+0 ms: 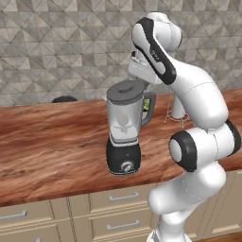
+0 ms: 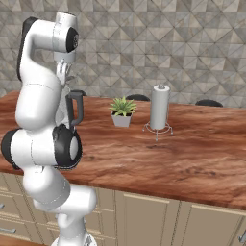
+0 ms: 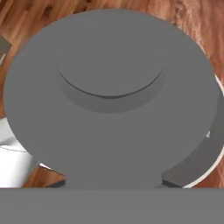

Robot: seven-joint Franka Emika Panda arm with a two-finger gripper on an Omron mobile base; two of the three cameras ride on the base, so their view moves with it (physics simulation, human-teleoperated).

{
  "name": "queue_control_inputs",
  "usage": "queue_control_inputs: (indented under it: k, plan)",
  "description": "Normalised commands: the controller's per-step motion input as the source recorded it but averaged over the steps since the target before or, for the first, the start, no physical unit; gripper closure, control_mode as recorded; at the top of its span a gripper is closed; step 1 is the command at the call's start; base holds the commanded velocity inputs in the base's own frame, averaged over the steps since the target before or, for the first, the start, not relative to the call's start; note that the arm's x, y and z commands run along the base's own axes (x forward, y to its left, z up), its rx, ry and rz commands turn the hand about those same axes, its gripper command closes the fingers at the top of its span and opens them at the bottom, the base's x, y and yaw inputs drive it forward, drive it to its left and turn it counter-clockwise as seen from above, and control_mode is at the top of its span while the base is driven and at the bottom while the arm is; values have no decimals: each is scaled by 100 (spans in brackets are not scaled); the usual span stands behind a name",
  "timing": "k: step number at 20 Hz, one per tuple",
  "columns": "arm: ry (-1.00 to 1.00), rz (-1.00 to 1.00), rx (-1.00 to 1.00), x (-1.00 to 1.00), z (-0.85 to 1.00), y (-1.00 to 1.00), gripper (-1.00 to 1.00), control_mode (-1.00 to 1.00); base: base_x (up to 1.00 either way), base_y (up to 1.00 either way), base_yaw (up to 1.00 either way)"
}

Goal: Open the blender lid, put the pear in the blender, close the lid, and start the blender.

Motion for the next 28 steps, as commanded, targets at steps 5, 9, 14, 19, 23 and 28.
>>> queue_control_inputs:
  k: [5,9,14,19,23,28]
  plan:
    - [0,0,0,-1,-33,1,100,-100,0,0,0]
    - [0,0,0,27,-23,0,100,-100,0,0,0]
    - [0,-2,0,43,-1,0,100,-100,0,0,0]
    - [0,-6,0,40,0,0,100,-100,0,0,0]
    - [0,-6,0,27,0,0,100,-100,0,0,0]
    - [0,-1,0,-7,-17,0,100,-100,0,0,0]
